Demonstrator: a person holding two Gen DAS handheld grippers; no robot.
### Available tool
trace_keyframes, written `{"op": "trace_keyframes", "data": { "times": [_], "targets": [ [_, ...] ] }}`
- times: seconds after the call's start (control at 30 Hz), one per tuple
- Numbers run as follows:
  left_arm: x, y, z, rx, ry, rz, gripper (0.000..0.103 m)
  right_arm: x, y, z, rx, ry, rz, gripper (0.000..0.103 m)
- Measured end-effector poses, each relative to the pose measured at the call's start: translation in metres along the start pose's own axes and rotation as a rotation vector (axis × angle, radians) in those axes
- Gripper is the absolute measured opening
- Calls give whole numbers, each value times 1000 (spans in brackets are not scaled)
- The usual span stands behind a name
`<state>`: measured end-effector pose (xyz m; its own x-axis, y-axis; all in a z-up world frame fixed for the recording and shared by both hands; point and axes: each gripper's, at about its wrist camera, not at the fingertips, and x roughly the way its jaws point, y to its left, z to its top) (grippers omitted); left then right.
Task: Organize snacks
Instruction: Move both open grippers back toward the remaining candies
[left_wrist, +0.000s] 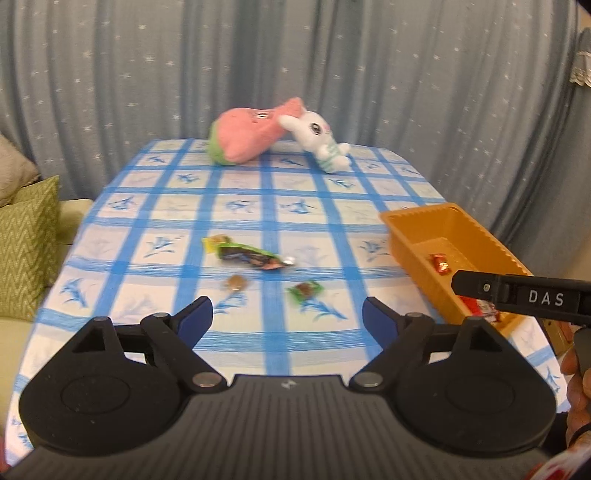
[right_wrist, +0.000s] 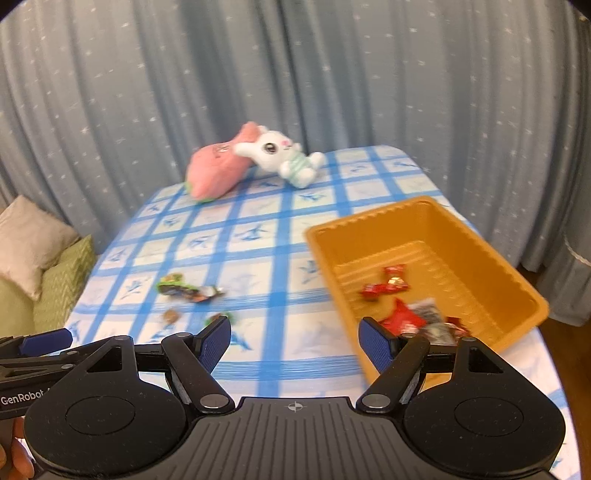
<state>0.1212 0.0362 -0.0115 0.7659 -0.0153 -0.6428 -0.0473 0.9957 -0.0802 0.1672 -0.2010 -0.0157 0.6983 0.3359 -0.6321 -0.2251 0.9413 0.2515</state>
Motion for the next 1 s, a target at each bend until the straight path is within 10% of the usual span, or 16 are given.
{"op": "trace_keyframes", "data": {
  "times": [1.0],
  "targets": [
    [35, 97, -9, -57, 26, 58, 88, 81, 82, -14, -108, 71, 82, 76]
  ]
}}
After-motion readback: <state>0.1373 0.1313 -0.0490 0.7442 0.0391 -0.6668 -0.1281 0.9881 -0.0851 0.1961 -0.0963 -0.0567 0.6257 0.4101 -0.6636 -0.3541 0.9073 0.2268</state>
